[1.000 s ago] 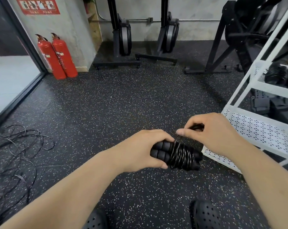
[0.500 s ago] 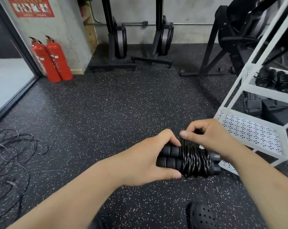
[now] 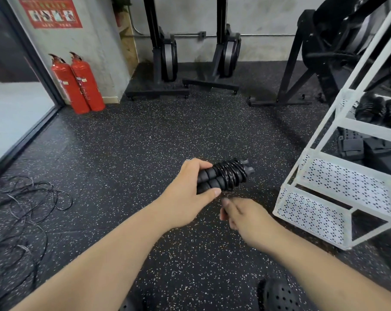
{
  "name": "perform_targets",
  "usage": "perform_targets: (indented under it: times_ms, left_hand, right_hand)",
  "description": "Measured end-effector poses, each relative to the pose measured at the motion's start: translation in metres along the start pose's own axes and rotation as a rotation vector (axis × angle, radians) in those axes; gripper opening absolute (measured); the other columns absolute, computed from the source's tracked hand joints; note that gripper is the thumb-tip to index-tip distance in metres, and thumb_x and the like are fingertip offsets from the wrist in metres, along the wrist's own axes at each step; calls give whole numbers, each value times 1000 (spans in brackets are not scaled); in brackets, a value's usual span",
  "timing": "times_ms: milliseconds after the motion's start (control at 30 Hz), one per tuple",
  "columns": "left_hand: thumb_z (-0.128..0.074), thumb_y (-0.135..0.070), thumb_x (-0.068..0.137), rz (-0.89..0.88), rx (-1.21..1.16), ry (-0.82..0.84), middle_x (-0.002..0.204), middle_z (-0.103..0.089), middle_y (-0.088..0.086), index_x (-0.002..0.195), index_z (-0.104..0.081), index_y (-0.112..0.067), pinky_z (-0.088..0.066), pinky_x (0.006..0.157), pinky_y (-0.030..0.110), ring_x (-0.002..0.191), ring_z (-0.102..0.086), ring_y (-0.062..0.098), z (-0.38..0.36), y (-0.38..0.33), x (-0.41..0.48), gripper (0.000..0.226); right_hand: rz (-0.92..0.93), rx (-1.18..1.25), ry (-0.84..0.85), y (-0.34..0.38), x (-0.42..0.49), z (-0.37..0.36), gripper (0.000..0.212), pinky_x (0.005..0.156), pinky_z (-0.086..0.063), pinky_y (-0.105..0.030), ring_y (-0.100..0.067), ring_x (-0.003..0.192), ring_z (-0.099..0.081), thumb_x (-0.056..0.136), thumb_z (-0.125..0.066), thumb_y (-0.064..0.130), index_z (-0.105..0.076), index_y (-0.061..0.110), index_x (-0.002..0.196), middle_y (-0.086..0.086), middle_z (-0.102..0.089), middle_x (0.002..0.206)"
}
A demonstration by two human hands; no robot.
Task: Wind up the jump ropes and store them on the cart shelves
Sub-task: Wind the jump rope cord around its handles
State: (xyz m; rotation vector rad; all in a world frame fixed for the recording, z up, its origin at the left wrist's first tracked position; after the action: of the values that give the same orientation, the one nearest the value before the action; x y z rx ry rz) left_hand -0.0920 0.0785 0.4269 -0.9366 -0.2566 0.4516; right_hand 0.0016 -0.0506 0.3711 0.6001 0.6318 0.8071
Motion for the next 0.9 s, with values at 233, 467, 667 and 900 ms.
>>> perform_targets:
  times_ms: [233, 467, 667, 900]
  left_hand:
    - [-84, -32, 90, -26, 256, -73, 126, -49, -16, 139, -57, -32, -46, 103, 28, 112, -55, 5, 10, 18, 9, 56]
    - [-90, -28, 81, -214, 359, 147, 119, -52, -25, 131, -62, -40, -47, 100, 25, 110, -57, 0, -14, -7, 0, 59]
    - [-92, -21, 80, -155, 147, 274, 111, -66, -21, 123, -52, -45, -53, 86, 27, 99, -65, 6, -19, -27, -11, 63]
    - [-90, -1, 76, -106, -164, 321, 120, -68, 3, 122, -65, -29, -57, 96, 60, 113, -68, 33, -9, -30, -17, 59]
  right_hand:
    - [201, -591, -113, 37, -31, 20, 28, 69, -57, -37, -13, 74, -65, 112, -36, 50, -57, 33, 112, 10, -64, 87]
    - [264, -367, -297, 50, -24, 84, 11, 74, -52, -20, 3, 74, -65, 91, -76, 52, -78, 42, 94, 24, -72, 79]
    - [198, 75, -257, 31, -18, 102, 24, 84, -58, -35, -5, 80, -74, 69, -99, 39, -79, 33, 81, 14, -78, 83]
    - [163, 423, -91, 24, -17, 88, 28, 83, -54, -26, -12, 86, -75, 70, -96, 32, -80, 26, 92, -1, -80, 90]
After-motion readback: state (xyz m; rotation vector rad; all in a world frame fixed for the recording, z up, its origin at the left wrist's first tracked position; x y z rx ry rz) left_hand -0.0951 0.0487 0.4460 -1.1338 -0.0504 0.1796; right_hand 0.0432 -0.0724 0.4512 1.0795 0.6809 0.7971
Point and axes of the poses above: each hand's wrist, its own x-axis towards the middle knuckle, its own z-axis out of the back of the hand, y = z × x, the point moved 9 cm from there along x, towards the middle knuckle
